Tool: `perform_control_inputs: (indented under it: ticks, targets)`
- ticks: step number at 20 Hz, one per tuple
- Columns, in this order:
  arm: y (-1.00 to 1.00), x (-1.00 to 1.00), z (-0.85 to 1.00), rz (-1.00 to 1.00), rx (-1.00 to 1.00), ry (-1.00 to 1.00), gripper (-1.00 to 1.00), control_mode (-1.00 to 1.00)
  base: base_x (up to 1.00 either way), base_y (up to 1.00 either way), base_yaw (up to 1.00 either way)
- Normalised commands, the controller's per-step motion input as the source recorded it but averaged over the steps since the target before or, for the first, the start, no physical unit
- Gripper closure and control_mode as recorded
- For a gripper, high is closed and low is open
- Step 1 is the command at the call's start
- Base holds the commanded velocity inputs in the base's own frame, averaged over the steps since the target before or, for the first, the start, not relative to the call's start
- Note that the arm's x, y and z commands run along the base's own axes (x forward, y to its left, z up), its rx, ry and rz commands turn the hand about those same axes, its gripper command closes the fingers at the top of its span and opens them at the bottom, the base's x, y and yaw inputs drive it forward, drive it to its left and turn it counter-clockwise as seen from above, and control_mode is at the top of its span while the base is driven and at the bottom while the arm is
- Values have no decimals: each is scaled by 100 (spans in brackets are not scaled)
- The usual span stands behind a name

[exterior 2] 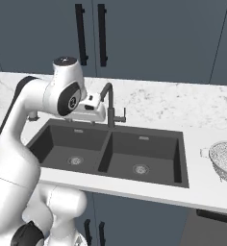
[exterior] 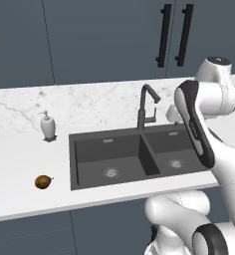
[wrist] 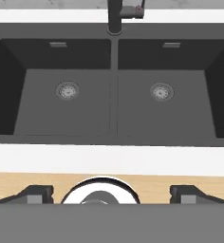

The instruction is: Put the colander in the sink, put the pear in the colander, and turn on the sink faucet and pour water over the colander.

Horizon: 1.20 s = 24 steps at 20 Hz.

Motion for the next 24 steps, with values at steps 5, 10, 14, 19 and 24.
perform_control_inputs:
  ticks: [5, 10, 14, 19, 24]
  targets:
    - [-100, -1, 0, -8, 0, 1, -100, -100, 0, 0, 0]
    - [-100, 20, -2, -10, 0, 8, -100, -100, 0, 0, 0]
    - [-100, 41, -11, -10, 0, 15, -100, -100, 0, 0, 0]
    - [-100, 40, -24, -8, 0, 15, -100, -100, 0, 0, 0]
    - [-100, 17, -31, -6, 0, 9, -100, -100, 0, 0, 0]
